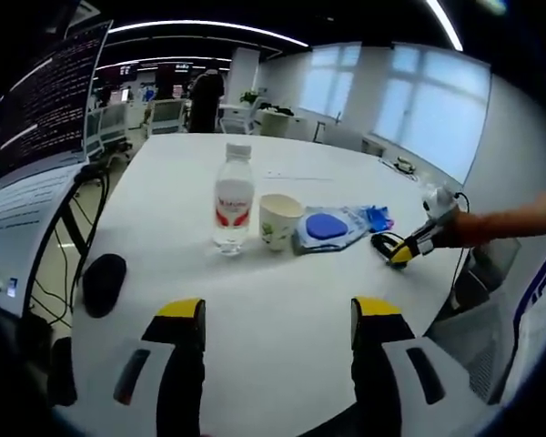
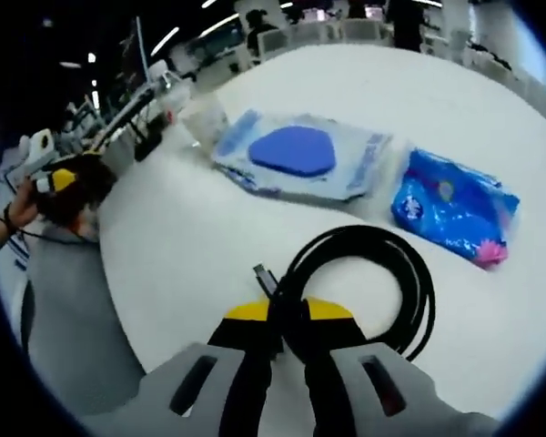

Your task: Arrange the tabletop items into an orderly group along one side of the table until the central work area is clear of visible clutter.

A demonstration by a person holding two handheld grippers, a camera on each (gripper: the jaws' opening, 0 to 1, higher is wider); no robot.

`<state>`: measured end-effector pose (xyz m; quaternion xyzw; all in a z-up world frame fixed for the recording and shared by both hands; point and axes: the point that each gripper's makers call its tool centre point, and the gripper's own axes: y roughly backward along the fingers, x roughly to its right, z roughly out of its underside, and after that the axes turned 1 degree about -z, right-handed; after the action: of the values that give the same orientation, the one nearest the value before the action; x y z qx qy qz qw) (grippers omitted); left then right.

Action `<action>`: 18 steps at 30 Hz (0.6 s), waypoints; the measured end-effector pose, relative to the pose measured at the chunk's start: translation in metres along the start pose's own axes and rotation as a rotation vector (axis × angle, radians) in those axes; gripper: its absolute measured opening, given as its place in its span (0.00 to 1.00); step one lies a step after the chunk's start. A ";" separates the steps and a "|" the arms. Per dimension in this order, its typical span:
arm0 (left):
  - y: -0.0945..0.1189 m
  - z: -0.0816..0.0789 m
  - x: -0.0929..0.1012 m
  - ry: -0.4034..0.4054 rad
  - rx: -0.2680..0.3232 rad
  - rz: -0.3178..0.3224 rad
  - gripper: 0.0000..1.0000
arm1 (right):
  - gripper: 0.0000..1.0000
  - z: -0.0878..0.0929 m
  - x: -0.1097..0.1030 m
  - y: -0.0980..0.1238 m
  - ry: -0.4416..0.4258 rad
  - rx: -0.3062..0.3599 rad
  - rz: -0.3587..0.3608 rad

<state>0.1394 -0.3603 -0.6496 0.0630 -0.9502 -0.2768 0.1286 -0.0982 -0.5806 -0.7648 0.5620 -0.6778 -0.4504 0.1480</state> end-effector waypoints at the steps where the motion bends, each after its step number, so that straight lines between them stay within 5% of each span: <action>1: 0.000 0.000 0.000 0.001 -0.001 -0.001 0.65 | 0.10 0.000 0.002 -0.002 -0.015 0.007 -0.007; 13: 0.000 -0.003 -0.003 0.003 0.001 -0.003 0.65 | 0.19 -0.004 -0.001 0.010 0.053 0.039 0.005; 18: -0.003 -0.008 -0.001 0.002 0.009 -0.002 0.65 | 0.18 -0.001 0.015 0.030 0.048 0.087 0.075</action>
<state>0.1429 -0.3662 -0.6452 0.0648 -0.9513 -0.2724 0.1291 -0.1211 -0.5960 -0.7456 0.5529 -0.7134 -0.4011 0.1566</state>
